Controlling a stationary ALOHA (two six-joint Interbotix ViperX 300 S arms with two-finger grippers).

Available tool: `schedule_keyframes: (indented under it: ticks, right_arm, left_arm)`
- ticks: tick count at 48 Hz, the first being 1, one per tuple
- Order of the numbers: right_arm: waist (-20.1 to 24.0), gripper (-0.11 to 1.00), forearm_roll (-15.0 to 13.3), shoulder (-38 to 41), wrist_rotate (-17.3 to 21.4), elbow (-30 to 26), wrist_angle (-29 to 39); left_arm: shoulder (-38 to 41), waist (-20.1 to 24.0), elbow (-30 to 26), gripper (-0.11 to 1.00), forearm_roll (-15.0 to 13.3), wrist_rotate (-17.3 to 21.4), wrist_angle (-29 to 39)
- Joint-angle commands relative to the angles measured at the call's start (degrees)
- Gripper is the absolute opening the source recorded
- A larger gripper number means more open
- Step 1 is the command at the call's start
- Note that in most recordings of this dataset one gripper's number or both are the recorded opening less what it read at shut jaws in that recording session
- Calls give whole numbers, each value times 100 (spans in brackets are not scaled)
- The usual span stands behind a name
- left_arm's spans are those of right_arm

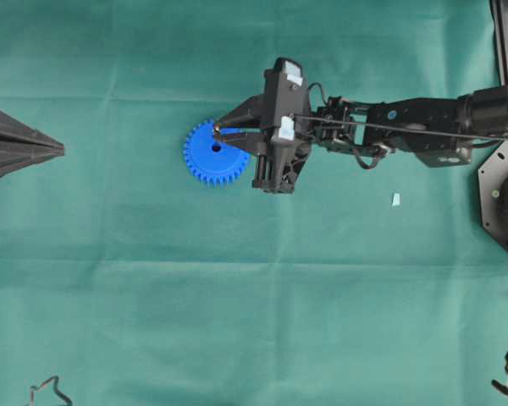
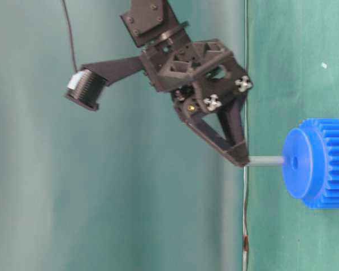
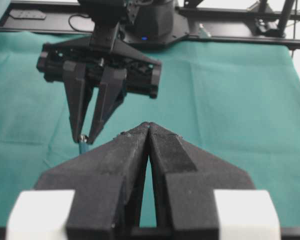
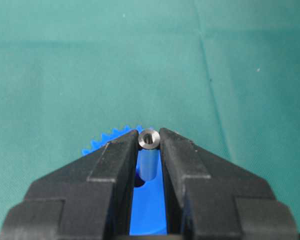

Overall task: Insert the shaft into the center hole of the gear.
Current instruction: 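Lower the held shaft into the gear's center hole with the right gripper, then hold the shaft seated in the gear hole with the right gripper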

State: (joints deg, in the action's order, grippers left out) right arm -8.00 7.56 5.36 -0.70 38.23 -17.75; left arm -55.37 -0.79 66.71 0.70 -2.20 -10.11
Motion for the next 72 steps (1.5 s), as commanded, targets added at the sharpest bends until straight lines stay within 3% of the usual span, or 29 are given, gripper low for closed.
schedule_keyframes:
  ticks: [1, 34, 72]
  right_arm:
    - [18, 16, 9, -220, 9, -26, -44]
    - [105, 16, 123, 264, 26, -70, -360]
    - [105, 16, 105, 18, 0, -62, -378]
  left_arm:
    - [44, -9, -141, 0, 9, 0, -26]
    - [35, 0, -132, 0, 18, 0, -26]
    - [35, -9, -132, 0, 9, 0, -26]
